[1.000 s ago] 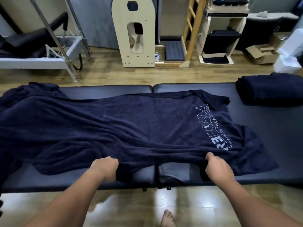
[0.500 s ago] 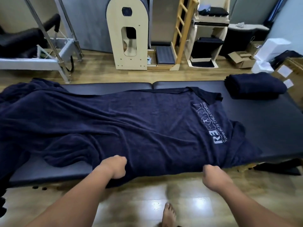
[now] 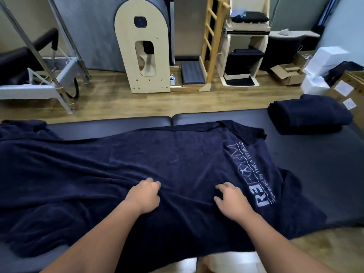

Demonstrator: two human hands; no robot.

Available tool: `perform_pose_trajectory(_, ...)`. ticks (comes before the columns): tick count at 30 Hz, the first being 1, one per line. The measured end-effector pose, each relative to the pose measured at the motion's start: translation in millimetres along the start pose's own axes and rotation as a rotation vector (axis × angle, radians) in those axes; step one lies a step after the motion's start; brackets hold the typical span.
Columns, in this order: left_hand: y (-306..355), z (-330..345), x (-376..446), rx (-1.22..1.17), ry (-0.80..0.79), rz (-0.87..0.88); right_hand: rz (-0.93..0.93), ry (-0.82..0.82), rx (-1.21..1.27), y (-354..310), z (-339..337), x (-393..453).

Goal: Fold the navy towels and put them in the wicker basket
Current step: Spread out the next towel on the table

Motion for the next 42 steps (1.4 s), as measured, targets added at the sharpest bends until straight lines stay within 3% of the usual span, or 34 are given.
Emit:
perform_pose_trajectory(4, 13.9, -20.4, 66.8, -0.006, 0.123, -0.061, -0.022, 0.069, -0.038, 7.7, -22.0, 74.3)
perform_pose_trajectory(8, 31.7, -24.8, 125.7, -0.047, 0.006, -0.167, 0.017, 0.144, -0.068, 26.1, -51.2, 153.7)
perform_pose_trajectory(12, 55.1, -14.3, 171.1, -0.044, -0.135, -0.218, 0.087, 0.033, -0.084, 44.0, -59.6, 212.5)
perform_pose_trajectory(15, 69.2, -13.8, 200.5, 0.014, -0.122, -0.215, 0.144, -0.018, -0.115, 57.0, -62.2, 241.6)
perform_pose_trajectory(22, 85.1, -28.0, 276.1, 0.043, -0.086, -0.210, 0.218, 0.041, -0.171, 76.0, -80.5, 308.8)
perform_pose_trajectory(27, 101.8, -40.4, 324.7, 0.030, -0.121, -0.170, 0.117, 0.137, -0.235, 81.9, -97.8, 344.5)
perform_pose_trajectory(29, 103.4, -45.5, 332.1, 0.012, -0.012, -0.180, 0.120, 0.196, -0.227, 87.4, -103.0, 347.5)
perform_pose_trajectory(33, 97.9, -68.5, 339.2, 0.024, 0.386, -0.265, 0.363, 0.397, -0.146, 106.7, -123.5, 351.8)
perform_pose_trajectory(38, 102.1, -68.1, 359.0, -0.095, 0.285, -0.307, 0.379, 0.293, -0.117, 111.3, -133.4, 379.2)
perform_pose_trajectory(42, 114.3, -84.1, 384.8, -0.198, 0.410, -0.265, 0.302, 0.343, -0.154, 112.2, -143.0, 393.7)
Point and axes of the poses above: each hand's wrist, its own x-axis towards the middle knuckle, its own z-axis out of the palm, y = z × x, the point moved 5 cm from there along x, towards the middle knuckle, and after that the axes turned 9 degrees about y, right-handed, at the moved point
